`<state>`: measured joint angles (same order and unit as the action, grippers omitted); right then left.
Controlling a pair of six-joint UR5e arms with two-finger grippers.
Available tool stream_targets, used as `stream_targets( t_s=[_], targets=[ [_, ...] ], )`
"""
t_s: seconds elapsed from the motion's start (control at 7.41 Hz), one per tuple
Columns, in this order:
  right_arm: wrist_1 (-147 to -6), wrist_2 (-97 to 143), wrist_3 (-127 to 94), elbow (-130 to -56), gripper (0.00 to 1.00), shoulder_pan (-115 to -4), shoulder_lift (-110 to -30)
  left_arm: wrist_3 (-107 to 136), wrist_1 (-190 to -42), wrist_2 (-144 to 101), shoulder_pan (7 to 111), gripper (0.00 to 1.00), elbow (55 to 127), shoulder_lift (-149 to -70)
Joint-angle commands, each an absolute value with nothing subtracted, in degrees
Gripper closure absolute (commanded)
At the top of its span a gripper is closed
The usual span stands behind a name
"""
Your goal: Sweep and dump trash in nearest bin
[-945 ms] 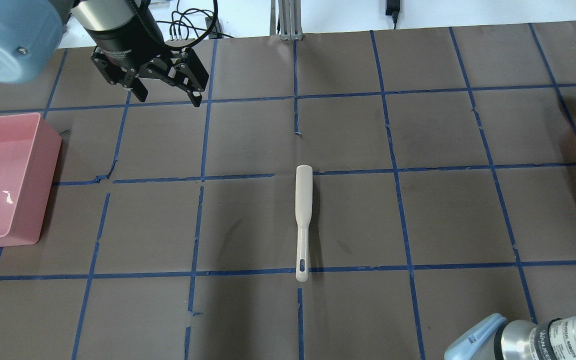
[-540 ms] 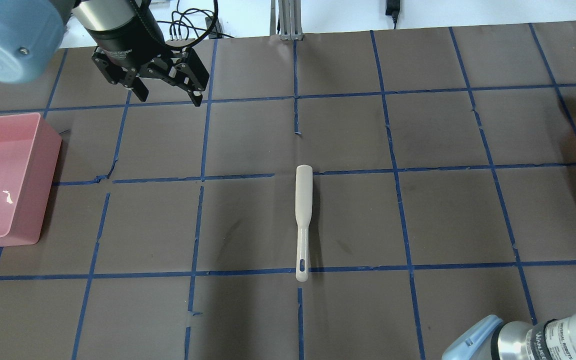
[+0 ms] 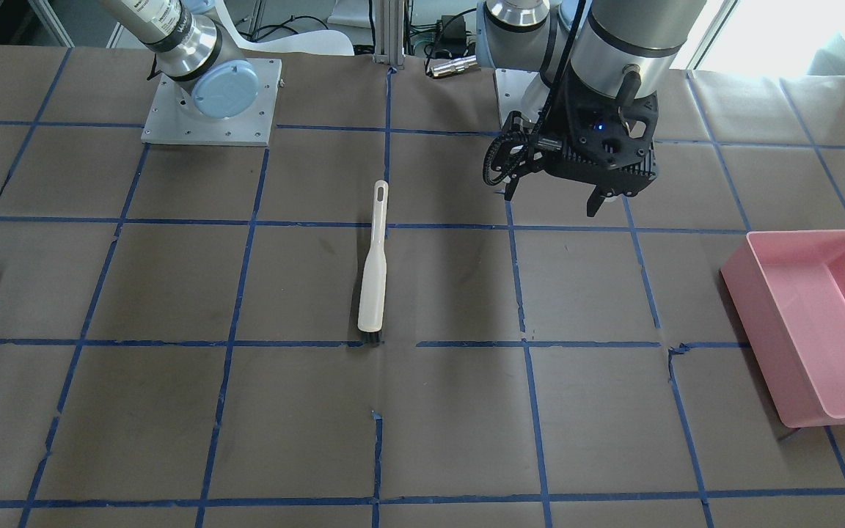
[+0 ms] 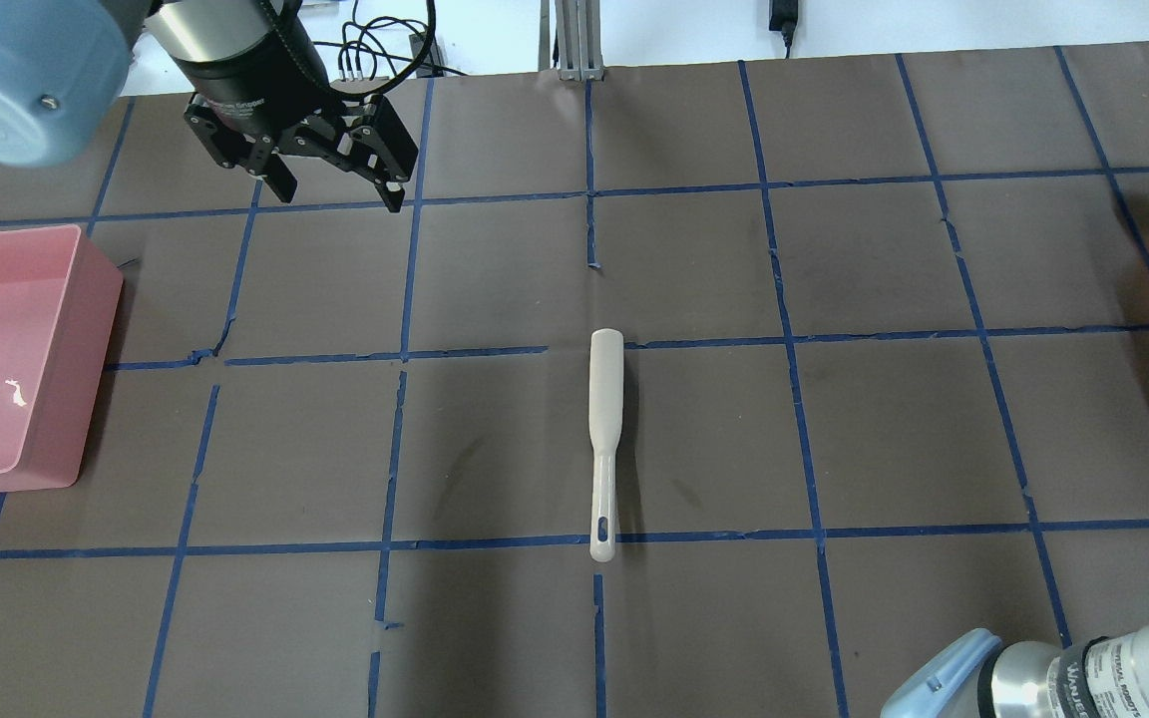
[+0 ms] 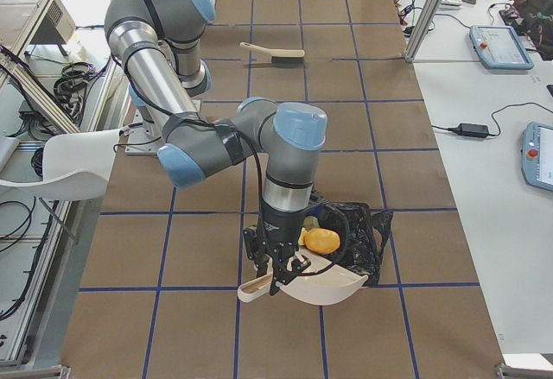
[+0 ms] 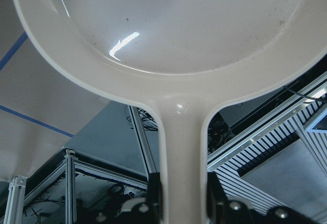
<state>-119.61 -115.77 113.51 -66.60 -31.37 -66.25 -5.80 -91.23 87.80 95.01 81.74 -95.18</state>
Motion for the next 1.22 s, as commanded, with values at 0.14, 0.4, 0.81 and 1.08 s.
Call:
stream_targets(
  t_s=[0.14,0.4,0.81,1.08],
  targets=[
    [-119.8,-115.14,114.8,-66.62,0.88,-31.38,-66.53,-5.8,-91.23,87.89,95.01,0.0,81.74,-95.19],
    [-119.36,-111.56,109.63,-67.14,0.89,-31.38,-67.58,-5.8,-91.23,87.98,95.01,0.0,81.74,-95.19],
    [-106.56,-111.19,93.04,-68.8,0.88,-31.46,-71.96,-5.8,-91.06,87.8,95.01,0.0,82.61,-95.1],
    [-104.94,-106.97,82.85,-75.9,0.87,-33.39,-77.75,-5.8,-90.97,87.8,95.01,0.0,82.79,-95.01]
  ],
)
